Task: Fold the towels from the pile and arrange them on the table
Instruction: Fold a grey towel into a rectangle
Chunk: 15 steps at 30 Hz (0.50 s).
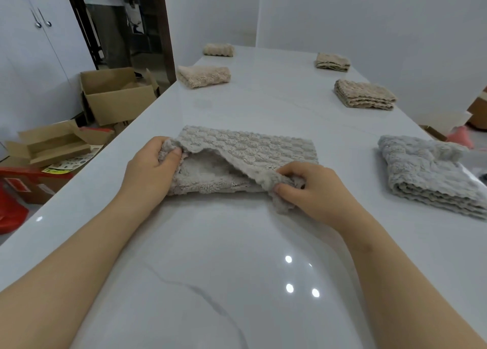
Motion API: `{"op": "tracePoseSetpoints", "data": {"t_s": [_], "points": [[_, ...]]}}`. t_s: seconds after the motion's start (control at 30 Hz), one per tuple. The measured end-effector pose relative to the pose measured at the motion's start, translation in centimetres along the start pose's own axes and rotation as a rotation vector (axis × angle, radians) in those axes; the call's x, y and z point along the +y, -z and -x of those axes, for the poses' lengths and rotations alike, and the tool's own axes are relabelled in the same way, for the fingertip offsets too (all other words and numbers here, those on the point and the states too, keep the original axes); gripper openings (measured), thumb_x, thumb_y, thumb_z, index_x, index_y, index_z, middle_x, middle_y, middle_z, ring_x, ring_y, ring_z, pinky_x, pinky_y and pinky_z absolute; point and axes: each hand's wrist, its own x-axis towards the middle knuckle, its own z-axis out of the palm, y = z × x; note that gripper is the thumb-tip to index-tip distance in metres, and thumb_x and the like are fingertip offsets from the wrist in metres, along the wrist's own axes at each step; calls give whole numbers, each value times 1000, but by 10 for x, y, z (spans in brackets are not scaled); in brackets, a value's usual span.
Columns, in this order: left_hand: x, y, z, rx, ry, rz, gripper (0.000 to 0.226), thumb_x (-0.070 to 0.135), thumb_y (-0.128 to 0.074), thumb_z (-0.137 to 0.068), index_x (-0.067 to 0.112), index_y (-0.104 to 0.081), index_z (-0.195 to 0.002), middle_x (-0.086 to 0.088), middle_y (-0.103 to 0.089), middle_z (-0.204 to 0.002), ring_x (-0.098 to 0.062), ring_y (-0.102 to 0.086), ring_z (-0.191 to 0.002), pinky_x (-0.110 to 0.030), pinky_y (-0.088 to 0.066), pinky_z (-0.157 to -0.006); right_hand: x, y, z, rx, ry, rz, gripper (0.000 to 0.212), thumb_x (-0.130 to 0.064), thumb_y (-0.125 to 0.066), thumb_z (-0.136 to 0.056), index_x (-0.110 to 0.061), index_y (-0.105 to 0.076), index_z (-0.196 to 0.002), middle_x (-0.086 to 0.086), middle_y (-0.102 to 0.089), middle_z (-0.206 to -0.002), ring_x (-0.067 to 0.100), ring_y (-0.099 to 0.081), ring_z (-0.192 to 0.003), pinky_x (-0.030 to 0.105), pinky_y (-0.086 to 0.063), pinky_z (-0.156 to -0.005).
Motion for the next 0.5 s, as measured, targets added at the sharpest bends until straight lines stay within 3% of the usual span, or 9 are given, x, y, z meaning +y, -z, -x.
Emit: {"op": "tracePoseSetpoints", "data": {"t_s": [0.03,0.1,0.2,0.3,0.4,0.5], "points": [[1,1,0,-10,-5,14,8,33,-53,-90,36,-54,-83,21,-61,-74,-2,-57,-74,-26,-43,-65,0,1,0,21,-8,-44,6,-25,-62,-82,-30,-63,-78,-16,-58,-71,3,-51,-68,10,-35,-60],[3,4,2,-67,-3,28,12,48,-63,-81,41,-53,-84,27,-61,-75,11,-55,-67,-22,-40,-59,0,0,0,63,-34,-110,21,-26,-61,-84,-32,-57,-64,-15,-54,-63,-2,-50,-61,6,-34,-56],[5,7,5,-158,23,-55,55,60,-77,-57,47,-44,-99,32,-51,-89,16,-49,-77,-14,-35,-65,2,-1,-2,140,-99,-212,26,-24,-60,-86,-29,-56,-61,-12,-51,-52,-3,-47,-51,9,-32,-49],[4,6,6,-150,-14,-187,64,40,-81,-61,42,-38,-108,22,-50,-88,4,-49,-76,-20,-37,-63,4,-2,-4,209,-162,-261,26,-23,-58,-87,-23,-56,-61,-11,-53,-52,0,-46,-52,14,-33,-51],[4,6,6,-73,-29,-269,55,22,-74,-68,31,-39,-110,7,-49,-82,-10,-51,-71,-29,-37,-58,5,-3,-5,235,-221,-282,24,-24,-58,-87,-21,-58,-63,-7,-58,-56,9,-50,-58,24,-38,-58],[4,8,5,49,-56,-272,45,17,-66,-73,25,-40,-109,1,-51,-93,-19,-52,-78,-32,-37,-66,7,-3,-7,270,-277,-288,23,-25,-57,-87,-24,-56,-65,-8,-57,-57,9,-51,-56,26,-36,-55]]}}
